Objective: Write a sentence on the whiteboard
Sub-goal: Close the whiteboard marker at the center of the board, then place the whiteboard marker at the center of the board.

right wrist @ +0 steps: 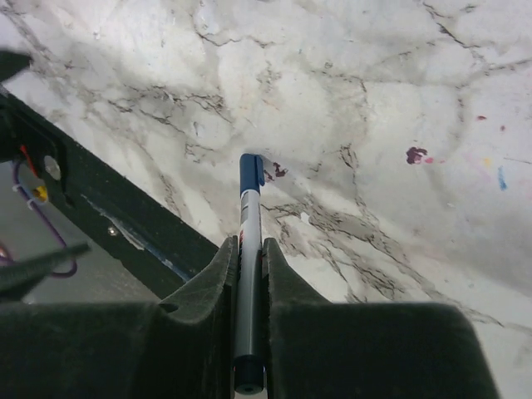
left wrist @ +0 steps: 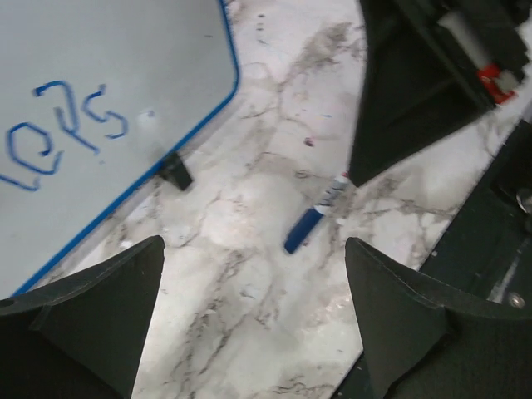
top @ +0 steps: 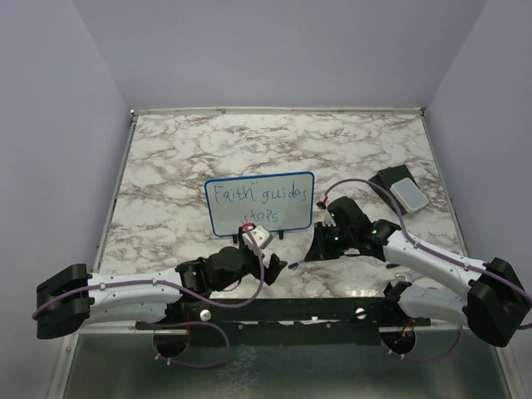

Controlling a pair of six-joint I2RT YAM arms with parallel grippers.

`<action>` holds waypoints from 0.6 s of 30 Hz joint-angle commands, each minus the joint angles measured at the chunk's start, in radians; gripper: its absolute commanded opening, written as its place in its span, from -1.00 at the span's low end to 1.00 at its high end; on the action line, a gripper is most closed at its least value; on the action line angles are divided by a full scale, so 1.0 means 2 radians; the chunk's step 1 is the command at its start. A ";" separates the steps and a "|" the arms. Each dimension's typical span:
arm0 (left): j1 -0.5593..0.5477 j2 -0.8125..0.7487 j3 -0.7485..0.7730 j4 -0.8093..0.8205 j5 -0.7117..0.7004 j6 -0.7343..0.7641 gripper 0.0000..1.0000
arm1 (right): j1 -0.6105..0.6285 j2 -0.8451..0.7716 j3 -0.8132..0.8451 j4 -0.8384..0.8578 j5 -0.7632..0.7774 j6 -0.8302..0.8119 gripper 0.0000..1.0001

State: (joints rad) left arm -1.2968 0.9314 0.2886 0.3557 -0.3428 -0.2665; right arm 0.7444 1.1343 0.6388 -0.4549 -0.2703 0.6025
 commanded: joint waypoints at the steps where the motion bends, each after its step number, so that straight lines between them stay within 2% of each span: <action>1: 0.074 -0.027 -0.002 -0.033 0.053 -0.050 0.81 | -0.012 -0.001 -0.039 0.112 -0.054 0.007 -0.90; 5: 0.143 -0.032 -0.004 -0.024 0.084 -0.076 0.87 | -0.015 0.016 -0.067 0.161 -0.052 0.006 -0.79; 7: 0.163 -0.030 -0.007 -0.017 0.086 -0.089 0.87 | -0.015 0.026 -0.080 0.183 -0.048 0.013 -0.64; 12: 0.179 -0.027 0.002 -0.026 0.077 -0.099 0.87 | -0.016 0.034 -0.095 0.201 -0.023 0.019 -0.15; 18: 0.184 -0.036 0.015 -0.045 0.077 -0.101 0.87 | -0.016 0.012 -0.096 0.197 0.014 0.023 0.19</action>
State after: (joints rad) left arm -0.9371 0.8753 0.2863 0.2981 -0.2131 -0.4488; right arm 0.7181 1.1957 0.4507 -0.0956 -0.3176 0.6415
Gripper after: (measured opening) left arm 0.936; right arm 0.553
